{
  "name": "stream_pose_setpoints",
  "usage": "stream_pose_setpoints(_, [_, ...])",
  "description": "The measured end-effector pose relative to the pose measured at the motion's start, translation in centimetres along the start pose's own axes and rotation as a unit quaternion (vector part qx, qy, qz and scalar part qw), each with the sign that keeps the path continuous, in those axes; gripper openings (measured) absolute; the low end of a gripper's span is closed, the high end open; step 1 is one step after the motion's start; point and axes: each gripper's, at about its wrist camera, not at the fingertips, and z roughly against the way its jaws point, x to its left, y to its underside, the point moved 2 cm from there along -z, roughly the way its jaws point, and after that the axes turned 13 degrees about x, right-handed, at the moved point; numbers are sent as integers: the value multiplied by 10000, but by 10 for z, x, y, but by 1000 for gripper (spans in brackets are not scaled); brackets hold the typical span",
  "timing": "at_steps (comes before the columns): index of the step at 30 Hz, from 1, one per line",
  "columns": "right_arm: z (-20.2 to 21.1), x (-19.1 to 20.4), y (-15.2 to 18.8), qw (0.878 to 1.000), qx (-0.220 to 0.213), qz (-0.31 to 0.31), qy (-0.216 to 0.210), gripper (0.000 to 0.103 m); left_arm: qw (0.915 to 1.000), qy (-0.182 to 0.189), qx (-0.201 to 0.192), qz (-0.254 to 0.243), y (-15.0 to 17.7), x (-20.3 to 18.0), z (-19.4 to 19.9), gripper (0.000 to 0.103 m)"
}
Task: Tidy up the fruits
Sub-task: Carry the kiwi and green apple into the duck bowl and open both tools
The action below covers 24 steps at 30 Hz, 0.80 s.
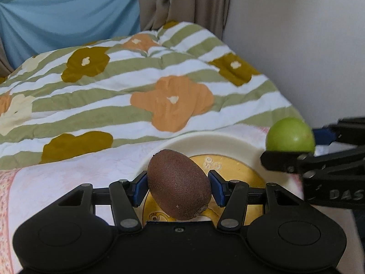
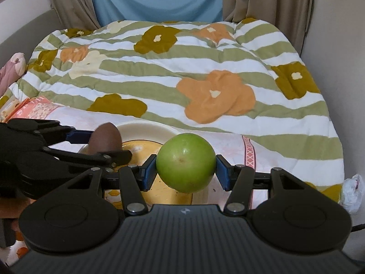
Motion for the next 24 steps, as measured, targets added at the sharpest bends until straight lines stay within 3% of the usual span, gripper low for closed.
stream_pose_setpoints(5, [-4,-6,-2,10000,36,-17,-37,69,9995,-249,50,-192,0,-8,-12,62])
stream_pose_setpoints(7, [-5,-6,-3,10000,39,-18,-39,69,9986,-419,-55,-313,-1,-11,-9,84])
stream_pose_setpoints(9, [-5,-6,-5,10000,55,-30,-65,69,9975,-537,-180,-430,0,-13,-2,89])
stream_pose_setpoints(24, [-24,15,-14,9988,168,70,-445,69,9973,-699,-7,-222,32,6,24,90])
